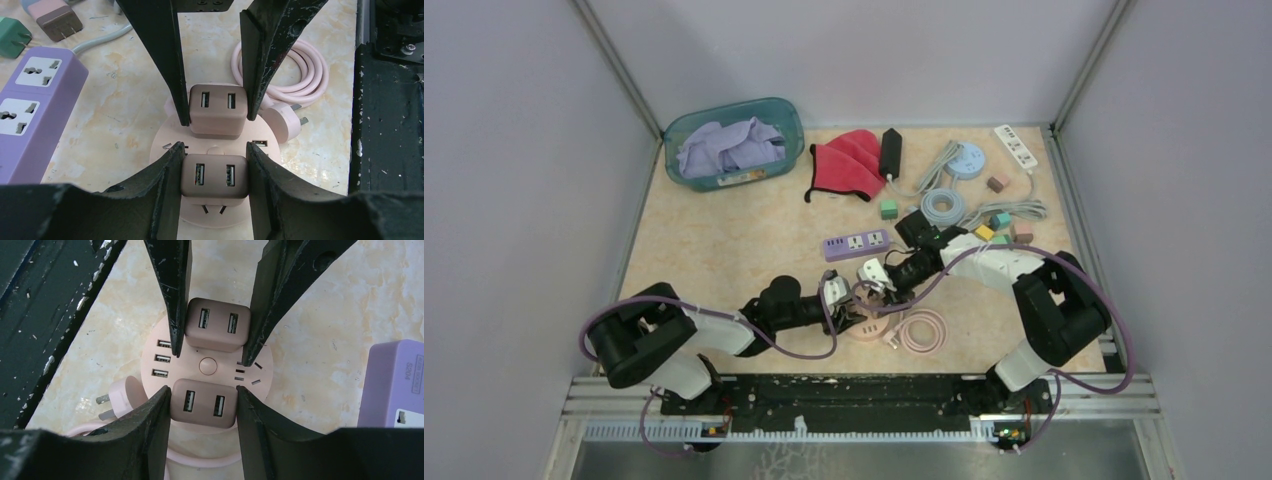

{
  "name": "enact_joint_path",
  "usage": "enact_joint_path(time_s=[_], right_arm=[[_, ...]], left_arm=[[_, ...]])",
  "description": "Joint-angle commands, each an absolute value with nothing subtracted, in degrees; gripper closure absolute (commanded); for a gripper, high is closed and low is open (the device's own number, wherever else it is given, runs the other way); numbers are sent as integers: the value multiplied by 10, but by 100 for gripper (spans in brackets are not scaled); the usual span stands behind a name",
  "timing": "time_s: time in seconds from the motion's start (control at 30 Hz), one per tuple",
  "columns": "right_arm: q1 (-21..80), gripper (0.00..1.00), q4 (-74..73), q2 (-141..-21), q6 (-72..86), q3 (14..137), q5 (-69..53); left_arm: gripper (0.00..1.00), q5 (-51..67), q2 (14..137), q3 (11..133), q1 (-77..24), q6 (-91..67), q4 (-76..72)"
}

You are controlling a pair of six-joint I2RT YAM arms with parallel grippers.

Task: Pull the plug off the socket
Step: Remove the plug from the socket.

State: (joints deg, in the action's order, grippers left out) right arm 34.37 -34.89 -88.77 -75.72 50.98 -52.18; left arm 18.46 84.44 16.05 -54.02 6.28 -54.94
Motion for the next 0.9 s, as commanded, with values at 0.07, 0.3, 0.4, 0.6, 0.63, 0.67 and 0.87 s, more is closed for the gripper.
enact_joint_path(time_s=[0.07,0.3,0.4,0.6,0.63,0.67,0.87], right_arm=[[370,90,-275,-870,-679,509,-606],[370,98,-219,-869,-596,518,-558],[355,99,-218,-865,-598,519,-540],[315,100,-264,-855,-677,511,-555],[312,100,-278,-854,-700,510,-557],[311,100,-290,-853,-721,509,-560],[312,100,-344,-855,-830,490,-629]], left_arm=[[99,180,854,164,-543,71,-526],[99,175,849,156,-543,72,-527],[99,165,840,146,-544,75,-527],[99,152,825,130,-543,78,-524],[99,150,823,128,-544,78,-524],[99,150,823,128,-543,79,-525],[99,157,828,132,-544,77,-525]])
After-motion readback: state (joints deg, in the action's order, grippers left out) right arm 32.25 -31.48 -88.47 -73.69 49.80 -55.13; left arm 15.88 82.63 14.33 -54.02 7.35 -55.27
